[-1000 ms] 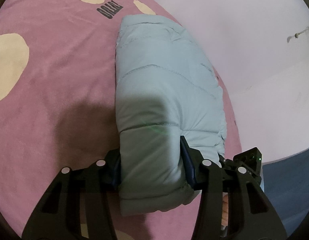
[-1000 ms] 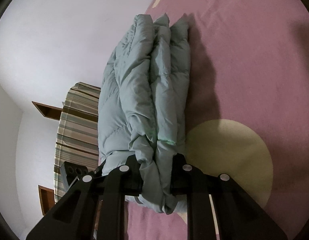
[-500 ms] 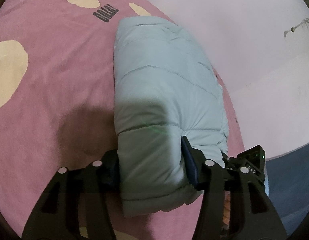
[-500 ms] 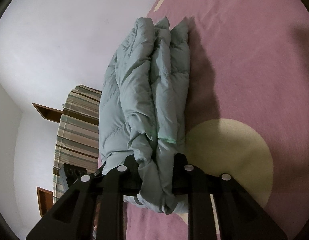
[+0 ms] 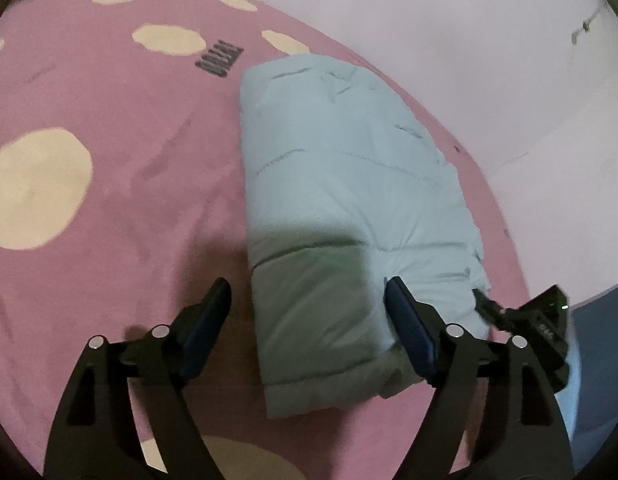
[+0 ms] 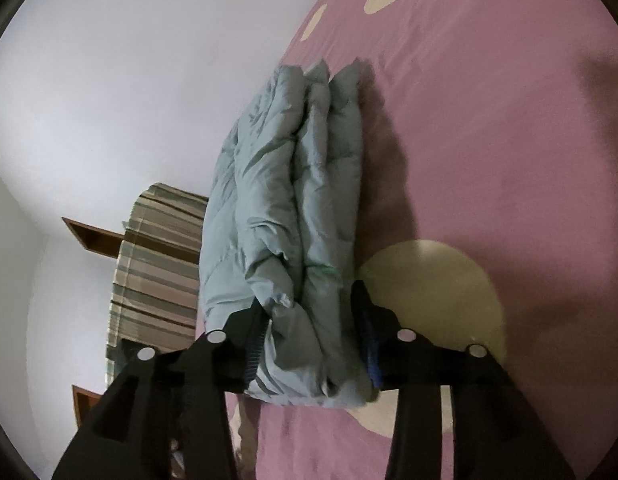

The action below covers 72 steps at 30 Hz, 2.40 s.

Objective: Fold large clothes

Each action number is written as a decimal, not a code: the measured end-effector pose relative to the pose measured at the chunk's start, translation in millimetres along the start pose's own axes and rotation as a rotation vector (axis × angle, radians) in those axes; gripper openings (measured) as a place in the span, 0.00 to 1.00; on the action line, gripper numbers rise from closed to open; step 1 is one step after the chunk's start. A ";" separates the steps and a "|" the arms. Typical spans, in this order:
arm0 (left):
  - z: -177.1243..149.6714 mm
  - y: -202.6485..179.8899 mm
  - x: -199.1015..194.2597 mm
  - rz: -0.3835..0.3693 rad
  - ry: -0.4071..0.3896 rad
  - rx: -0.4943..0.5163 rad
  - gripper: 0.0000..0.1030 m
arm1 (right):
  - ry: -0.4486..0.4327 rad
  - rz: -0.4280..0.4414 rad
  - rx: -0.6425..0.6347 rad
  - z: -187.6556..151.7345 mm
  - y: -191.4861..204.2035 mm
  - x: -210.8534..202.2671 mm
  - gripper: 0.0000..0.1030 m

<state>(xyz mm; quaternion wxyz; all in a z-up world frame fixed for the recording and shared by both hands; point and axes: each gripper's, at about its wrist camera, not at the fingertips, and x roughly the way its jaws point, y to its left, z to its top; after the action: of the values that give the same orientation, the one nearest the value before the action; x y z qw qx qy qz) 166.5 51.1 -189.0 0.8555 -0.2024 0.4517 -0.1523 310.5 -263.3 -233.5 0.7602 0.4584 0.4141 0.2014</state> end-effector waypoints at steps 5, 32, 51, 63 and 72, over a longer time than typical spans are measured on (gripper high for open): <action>-5.2 -14.4 -17.2 0.119 -0.053 0.090 0.83 | -0.033 -0.110 -0.057 1.0 6.1 -16.1 0.55; -26.7 -93.0 -110.0 0.346 -0.283 0.253 0.94 | -0.326 -0.569 -0.576 -57.3 157.3 -55.2 0.77; -31.8 -92.2 -117.8 0.354 -0.301 0.257 0.94 | -0.340 -0.588 -0.635 -78.9 173.2 -54.4 0.77; -34.2 -92.8 -121.0 0.352 -0.302 0.264 0.94 | -0.345 -0.594 -0.638 -82.5 174.7 -53.6 0.77; -35.9 -93.5 -122.4 0.351 -0.306 0.261 0.94 | -0.340 -0.591 -0.641 -84.7 174.9 -52.9 0.77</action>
<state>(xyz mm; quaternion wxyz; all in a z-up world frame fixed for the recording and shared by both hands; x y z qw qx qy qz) 62.5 16.4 -75.0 0.9460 -0.0296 0.3219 -0.0263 223.9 -167.5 -78.9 0.9453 0.0893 0.3132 0.0162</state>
